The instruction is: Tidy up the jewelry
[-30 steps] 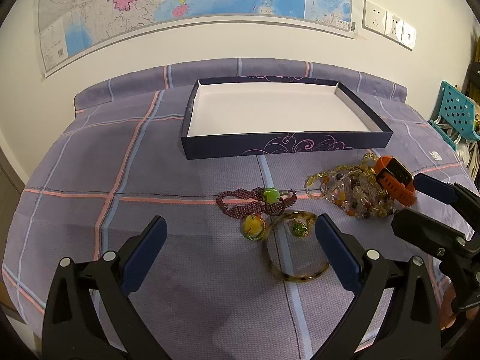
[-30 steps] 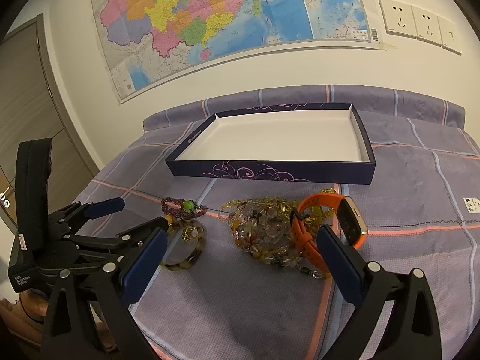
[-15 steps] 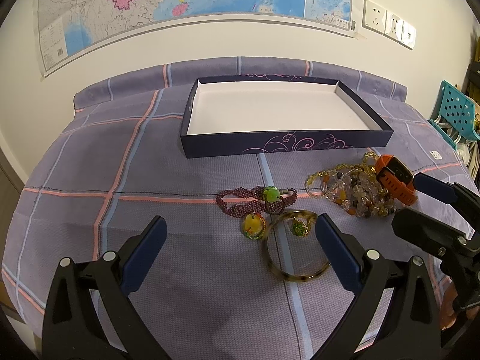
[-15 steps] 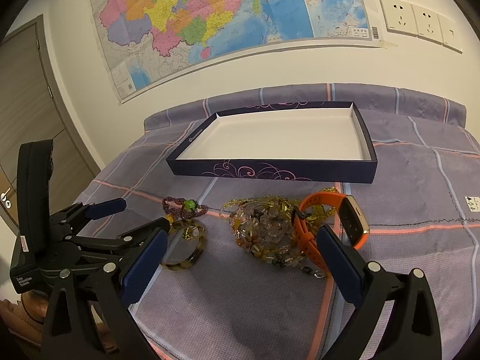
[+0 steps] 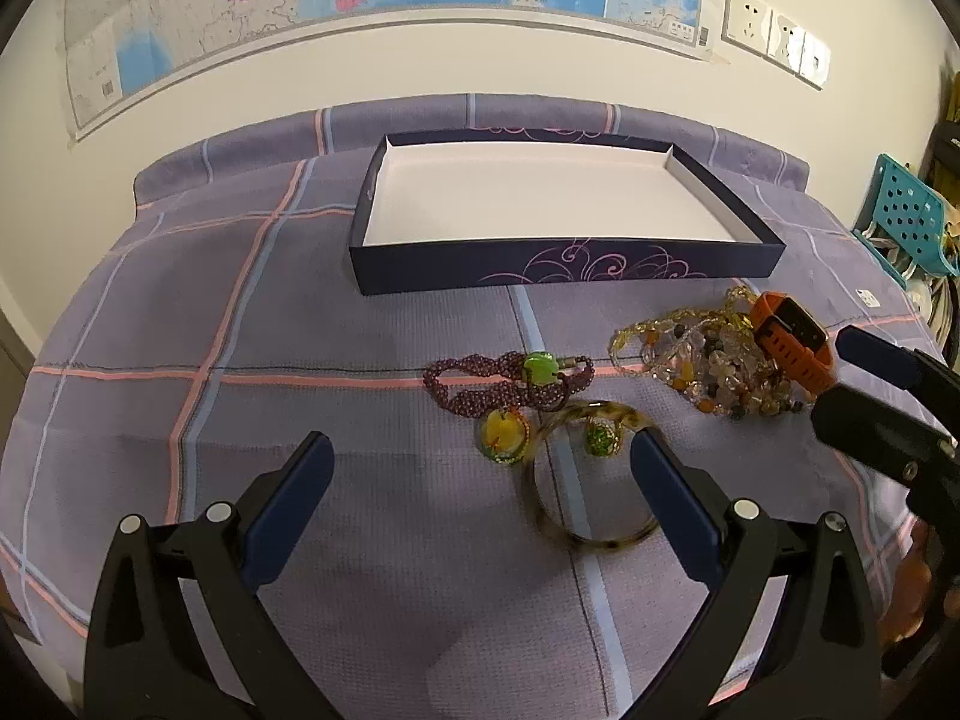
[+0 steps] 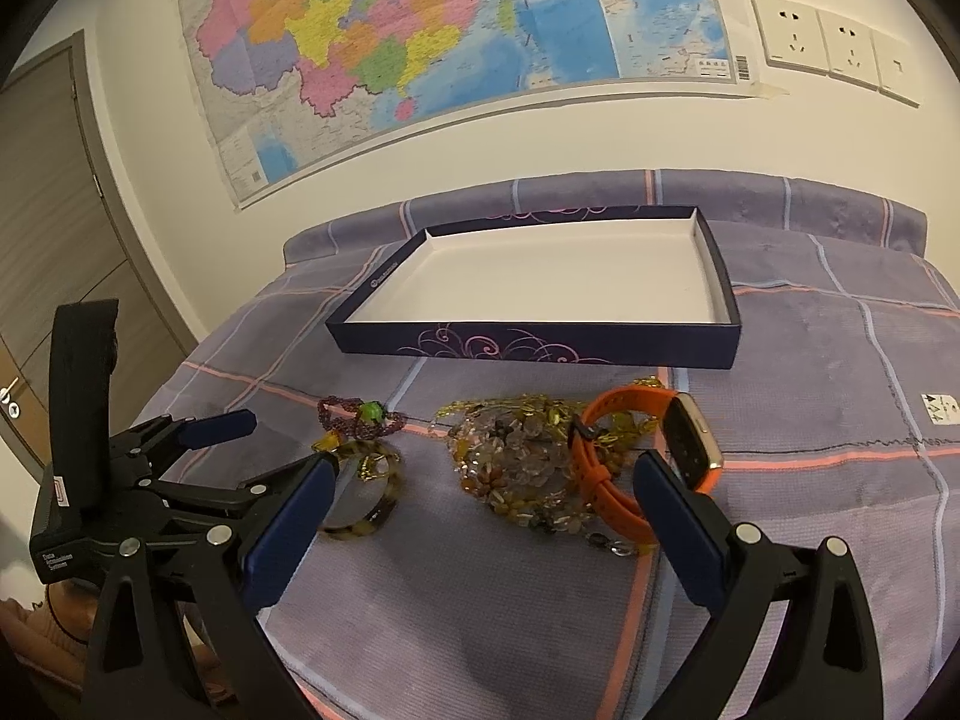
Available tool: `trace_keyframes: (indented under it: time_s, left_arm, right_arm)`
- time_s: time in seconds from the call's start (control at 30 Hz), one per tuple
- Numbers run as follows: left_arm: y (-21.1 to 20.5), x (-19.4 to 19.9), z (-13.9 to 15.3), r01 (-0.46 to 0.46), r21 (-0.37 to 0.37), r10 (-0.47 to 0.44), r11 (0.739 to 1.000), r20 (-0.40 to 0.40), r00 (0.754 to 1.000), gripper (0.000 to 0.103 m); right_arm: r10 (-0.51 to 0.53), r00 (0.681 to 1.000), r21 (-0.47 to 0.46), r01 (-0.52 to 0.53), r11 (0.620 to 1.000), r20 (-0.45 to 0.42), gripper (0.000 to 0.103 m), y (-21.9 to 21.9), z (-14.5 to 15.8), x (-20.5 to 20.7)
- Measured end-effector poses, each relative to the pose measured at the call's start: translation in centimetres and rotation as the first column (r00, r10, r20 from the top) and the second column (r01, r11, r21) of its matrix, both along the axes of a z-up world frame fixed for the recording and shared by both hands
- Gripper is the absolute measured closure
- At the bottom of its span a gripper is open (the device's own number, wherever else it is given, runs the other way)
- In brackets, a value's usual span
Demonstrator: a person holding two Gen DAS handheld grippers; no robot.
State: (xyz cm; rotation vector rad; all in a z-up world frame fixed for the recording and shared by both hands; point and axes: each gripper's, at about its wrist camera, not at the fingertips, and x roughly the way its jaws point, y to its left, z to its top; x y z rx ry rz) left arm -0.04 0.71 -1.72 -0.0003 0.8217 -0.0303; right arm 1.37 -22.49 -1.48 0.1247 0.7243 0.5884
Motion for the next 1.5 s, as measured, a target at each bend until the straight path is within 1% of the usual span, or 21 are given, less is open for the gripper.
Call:
trace_keyframes:
  time_s: [0.17,0.27,0.33,0.4,0.43,0.53,0.67,0.7,0.73,0.8,0.87,0.9,0.97,1.0,1.03,1.07,1.17,1.23,1.3,1.4,1.5]
  left_arm:
    - [0.1,0.0,-0.2,0.018,-0.008,-0.018,1.000,-0.011,1.000,0.006]
    - [0.0,0.0,-0.4,0.038,-0.017,-0.038,0.999,-0.021,0.999,0.011]
    - [-0.3,0.0,-0.5,0.055,-0.018,-0.056,0.998,-0.030,0.998,0.016]
    - [-0.5,0.0,-0.6,0.069,-0.022,-0.069,0.997,-0.035,0.997,0.019]
    - [-0.4,0.0,-0.7,0.074,-0.028,-0.075,0.997,-0.038,0.996,0.021]
    - [-0.3,0.0,-0.8,0.083,-0.044,-0.085,0.996,-0.049,0.995,0.025]
    - [-0.1,0.1,-1.0,0.092,-0.056,-0.096,0.994,-0.059,0.994,0.030]
    - [-0.1,0.1,-1.0,0.094,-0.058,-0.098,0.994,-0.062,0.993,0.031]
    - [-0.1,0.1,-1.0,0.095,-0.060,-0.099,0.994,-0.064,0.993,0.032]
    - [0.0,0.1,-1.0,0.102,-0.074,-0.107,0.992,-0.069,0.992,0.035]
    - [0.1,0.2,-1.1,0.109,-0.082,-0.115,0.991,-0.075,0.991,0.038]
    - [0.1,0.2,-1.1,0.110,-0.083,-0.117,0.990,-0.076,0.990,0.042]
    - [0.0,0.2,-1.1,0.121,-0.086,-0.128,0.989,-0.081,0.988,0.046]
    - [0.0,0.2,-1.0,0.127,-0.088,-0.134,0.988,-0.081,0.988,0.050]
    - [0.0,0.1,-1.0,0.135,-0.094,-0.143,0.986,-0.082,0.986,0.055]
    - [-0.1,0.2,-1.0,0.141,-0.098,-0.149,0.985,-0.085,0.985,0.056]
    - [-0.2,0.1,-1.0,0.154,-0.111,-0.164,0.982,-0.089,0.982,0.067]
    - [-0.2,0.1,-0.9,0.168,-0.120,-0.179,0.978,-0.096,0.979,0.082]
    - [-0.4,0.1,-1.0,0.181,-0.121,-0.193,0.976,-0.102,0.976,0.084]
    - [-0.4,0.1,-1.0,0.186,-0.125,-0.200,0.975,-0.106,0.974,0.084]
    - [-0.4,0.3,-1.0,0.188,-0.131,-0.202,0.973,-0.110,0.973,0.084]
  right_arm:
    - [-0.033,0.999,0.002,0.033,0.999,0.000,0.007,-1.4,0.1,0.3]
    - [-0.064,0.998,0.004,0.064,0.998,-0.013,0.012,-2.5,0.0,0.8]
    - [-0.091,0.995,-0.001,0.091,0.996,-0.030,0.015,-3.2,-0.2,1.2]
    - [-0.122,0.991,0.002,0.122,0.992,-0.054,0.022,-4.1,-0.7,1.6]
    - [-0.134,0.989,0.005,0.135,0.991,-0.068,0.024,-4.5,-0.9,1.9]
    - [-0.166,0.978,0.049,0.173,0.984,-0.127,0.032,-6.0,-1.8,2.7]
    - [-0.179,0.964,0.078,0.198,0.977,-0.199,0.048,-7.0,-3.0,3.7]
    - [-0.174,0.965,0.071,0.191,0.979,-0.196,0.056,-6.9,-3.2,4.0]
    - [-0.159,0.965,0.068,0.177,0.982,-0.209,0.058,-6.7,-3.5,4.1]
    - [-0.149,0.964,0.060,0.166,0.984,-0.220,0.068,-6.5,-3.8,4.3]
    - [-0.154,0.965,0.044,0.167,0.985,-0.214,0.073,-6.5,-3.8,4.3]
    - [-0.153,0.965,0.043,0.166,0.985,-0.212,0.078,-6.5,-3.8,4.3]
    - [-0.150,0.968,0.029,0.159,0.987,-0.204,0.082,-6.5,-3.7,4.3]
    - [-0.148,0.970,0.016,0.154,0.988,-0.193,0.087,-6.5,-3.6,4.3]
    - [-0.146,0.973,0.000,0.148,0.989,-0.179,0.090,-6.4,-3.5,4.3]
    - [-0.137,0.976,-0.011,0.137,0.991,-0.168,0.091,-6.4,-3.5,4.3]
    - [-0.149,0.980,-0.062,0.142,0.988,-0.130,0.091,-6.5,-3.2,4.6]
    - [-0.157,0.980,-0.072,0.149,0.986,-0.125,0.089,-6.7,-3.0,4.8]
    - [-0.137,0.981,-0.066,0.129,0.989,-0.137,0.088,-6.8,-3.0,4.9]
    - [-0.133,0.982,-0.072,0.124,0.990,-0.137,0.078,-7.0,-3.0,4.7]
    - [-0.131,0.979,-0.056,0.123,0.991,-0.157,0.077,-7.4,-3.2,4.6]
